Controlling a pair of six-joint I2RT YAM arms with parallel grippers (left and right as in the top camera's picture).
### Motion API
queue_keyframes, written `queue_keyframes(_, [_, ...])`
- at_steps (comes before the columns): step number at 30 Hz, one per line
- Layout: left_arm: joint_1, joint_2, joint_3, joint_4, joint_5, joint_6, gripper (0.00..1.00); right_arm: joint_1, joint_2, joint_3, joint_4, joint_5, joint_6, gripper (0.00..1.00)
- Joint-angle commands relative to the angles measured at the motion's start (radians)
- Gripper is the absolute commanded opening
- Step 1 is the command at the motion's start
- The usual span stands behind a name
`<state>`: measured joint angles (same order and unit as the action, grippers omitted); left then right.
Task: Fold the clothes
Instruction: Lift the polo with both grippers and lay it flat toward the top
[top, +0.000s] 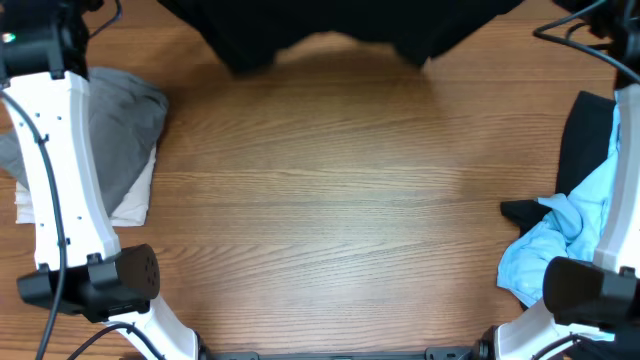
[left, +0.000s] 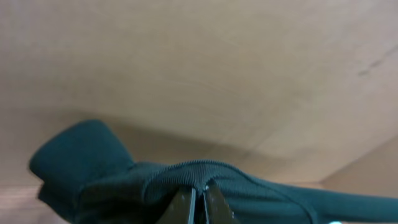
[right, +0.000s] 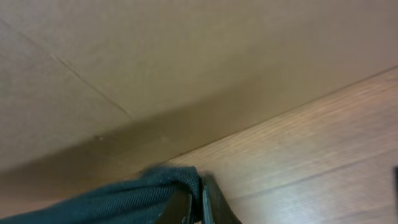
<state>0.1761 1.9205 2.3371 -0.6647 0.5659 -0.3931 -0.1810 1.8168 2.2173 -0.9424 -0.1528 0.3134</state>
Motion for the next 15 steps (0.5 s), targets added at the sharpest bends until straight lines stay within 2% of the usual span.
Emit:
queue_keyframes(1, [0.013,-0.034,0.107,-0.212,0.009,0.040,0.04,-0.044,-0.042,0.047,-0.098,0.073,-0.052,0.04])
queue_keyframes(5, [-0.011,-0.022,0.073,-0.617,-0.107,0.134,0.04,-0.042,-0.026,0.005,-0.314,0.074,-0.079,0.04])
queue_keyframes(7, [-0.035,-0.006,0.020,-0.755,-0.176,0.143,0.04,-0.042,-0.016,-0.037,-0.410,0.082,-0.079,0.04])
queue_keyframes(11, [-0.099,0.037,-0.156,-0.883,-0.185,0.230,0.04,-0.042,-0.009,-0.203,-0.533,0.143,-0.079,0.04])
queue_keyframes(15, [-0.164,0.076,-0.420,-0.896,-0.206,0.304,0.04,-0.042,-0.009,-0.418,-0.524,0.160,-0.079,0.04])
